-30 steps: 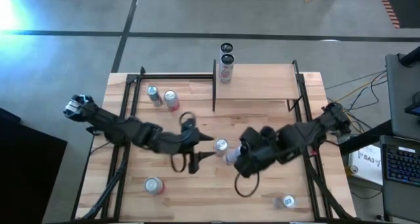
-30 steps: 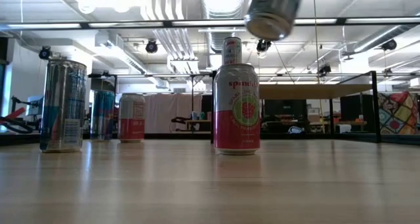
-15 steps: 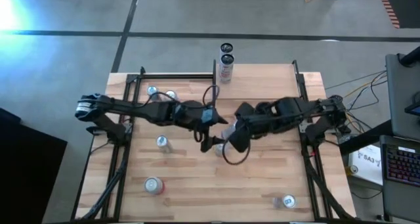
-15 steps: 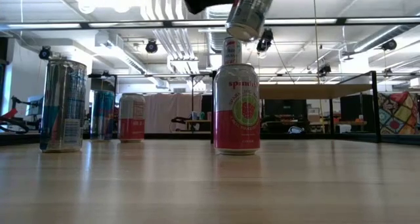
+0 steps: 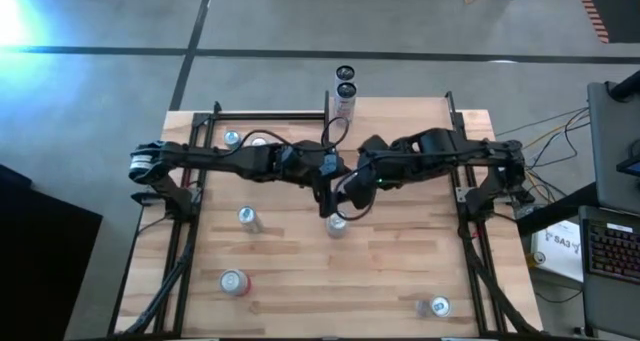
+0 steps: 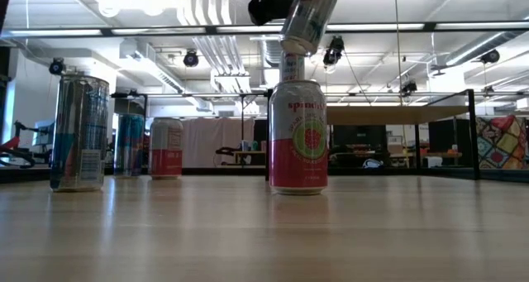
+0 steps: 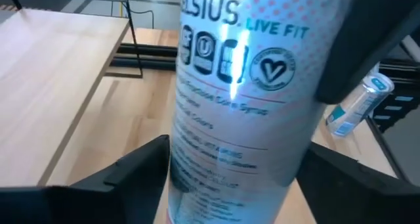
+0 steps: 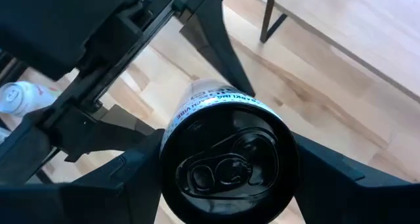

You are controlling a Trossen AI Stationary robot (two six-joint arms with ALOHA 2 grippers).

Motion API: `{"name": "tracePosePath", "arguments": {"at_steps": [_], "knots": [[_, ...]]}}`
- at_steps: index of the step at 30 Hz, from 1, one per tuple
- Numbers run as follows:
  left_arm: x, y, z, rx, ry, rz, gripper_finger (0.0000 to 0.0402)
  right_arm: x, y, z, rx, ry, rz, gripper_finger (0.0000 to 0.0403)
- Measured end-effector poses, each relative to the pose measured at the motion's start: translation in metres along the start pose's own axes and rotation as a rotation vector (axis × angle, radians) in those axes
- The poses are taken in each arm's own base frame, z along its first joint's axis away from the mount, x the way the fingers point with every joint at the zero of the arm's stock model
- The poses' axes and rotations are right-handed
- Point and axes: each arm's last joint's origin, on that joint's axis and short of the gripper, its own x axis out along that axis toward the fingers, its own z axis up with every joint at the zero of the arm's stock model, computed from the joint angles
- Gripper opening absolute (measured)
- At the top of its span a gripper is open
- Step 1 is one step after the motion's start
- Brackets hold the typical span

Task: Place canned beverage on shelf
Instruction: Put the white and pink soda can aligned with the other white soda can on the shelf

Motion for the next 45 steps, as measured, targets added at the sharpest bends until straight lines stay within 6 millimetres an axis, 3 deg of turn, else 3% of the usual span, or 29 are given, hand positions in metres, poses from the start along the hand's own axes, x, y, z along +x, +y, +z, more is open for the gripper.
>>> {"name": "tracePosePath", "arguments": {"at_steps": [8,13,17,21,25,30,34,45], "knots": [[0.002,0.01,-0.002,-0.008,-0.017,-0.009,0.0213,0.002,-0.003,0.005,-0.014,-0.019,-0.018,0.0277],[0.003,0.022,-0.001,-0.026,-0.052,0.003,0.0217,-0.002,-0.006,0.01,-0.022,-0.094,-0.053,0.0308],[0.002,0.037,-0.001,-0.042,-0.057,0.035,0.0222,-0.018,-0.011,0.015,-0.005,-0.212,-0.074,0.0312],[-0.002,0.059,-0.01,-0.054,-0.042,0.062,0.0222,-0.04,-0.019,0.018,0.028,-0.314,-0.078,0.031],[-0.016,0.088,-0.017,-0.068,-0.13,0.039,0.0223,-0.049,-0.023,0.016,0.058,-0.372,-0.09,0.031],[-0.032,0.123,-0.032,-0.059,-0.288,0.021,0.0223,-0.048,-0.021,0.014,0.059,-0.406,-0.114,0.0305],[-0.037,0.141,-0.042,-0.005,-0.315,0.063,0.0223,-0.04,-0.017,0.016,0.059,-0.411,-0.142,0.0301],[-0.017,0.15,-0.058,0.017,-0.337,0.015,0.0223,-0.032,-0.014,0.018,0.118,-0.414,-0.147,0.0297]]}}
